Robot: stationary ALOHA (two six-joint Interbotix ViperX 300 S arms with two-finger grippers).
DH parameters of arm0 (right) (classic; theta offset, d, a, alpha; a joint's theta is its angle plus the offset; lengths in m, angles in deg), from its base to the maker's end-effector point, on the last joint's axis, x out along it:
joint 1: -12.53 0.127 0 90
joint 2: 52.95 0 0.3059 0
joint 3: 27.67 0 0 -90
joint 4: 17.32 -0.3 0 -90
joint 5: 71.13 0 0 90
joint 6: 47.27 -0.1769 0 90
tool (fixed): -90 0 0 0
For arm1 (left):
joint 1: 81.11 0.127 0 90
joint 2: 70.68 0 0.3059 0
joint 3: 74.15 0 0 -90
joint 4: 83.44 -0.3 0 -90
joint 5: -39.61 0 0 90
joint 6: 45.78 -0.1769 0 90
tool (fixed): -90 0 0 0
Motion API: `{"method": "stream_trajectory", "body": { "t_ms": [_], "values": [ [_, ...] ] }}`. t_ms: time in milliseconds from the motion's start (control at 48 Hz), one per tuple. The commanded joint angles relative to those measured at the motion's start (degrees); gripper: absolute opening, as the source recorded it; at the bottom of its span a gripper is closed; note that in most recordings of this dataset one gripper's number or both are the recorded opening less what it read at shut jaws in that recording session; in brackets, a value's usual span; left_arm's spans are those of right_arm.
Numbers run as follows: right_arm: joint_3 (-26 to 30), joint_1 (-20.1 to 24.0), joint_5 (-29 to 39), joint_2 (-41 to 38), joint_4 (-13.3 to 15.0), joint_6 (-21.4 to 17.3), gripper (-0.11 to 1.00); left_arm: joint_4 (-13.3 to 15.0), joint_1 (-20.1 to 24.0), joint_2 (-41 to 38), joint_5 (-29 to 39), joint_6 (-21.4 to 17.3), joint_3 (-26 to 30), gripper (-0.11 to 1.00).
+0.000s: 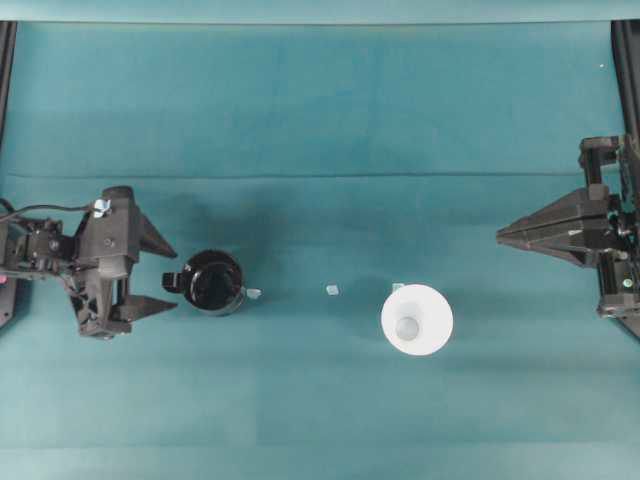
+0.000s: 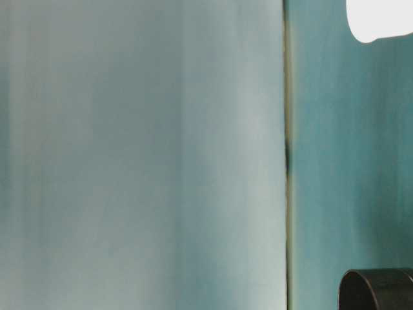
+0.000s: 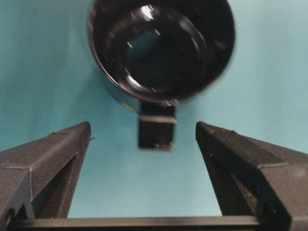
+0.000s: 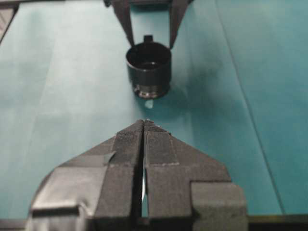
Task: Put the paper cup into the moved cup holder.
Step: 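Advance the open left gripper around the black cup holder's rim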
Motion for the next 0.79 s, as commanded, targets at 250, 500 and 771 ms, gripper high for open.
{"method": "stream_trajectory", "body": {
  "t_ms": [250,500,771],
  "values": [
    [1.41,0.0,-0.18,-0.35,-0.09,-0.53,0.02,-0.18,0.44,-0.7,-0.09,0.35,1.23,0.92],
    [1.41,0.0,-0.18,-0.26,-0.09,-0.53,0.02,-0.18,-0.18,-0.7,-0.44,0.35,1.32,0.68],
    [1.41,0.0,-0.18,-0.35,-0.09,-0.53,0.02,-0.18,-1.93,-0.62,-0.79,-0.18,1.32,0.18]
  ]
}}
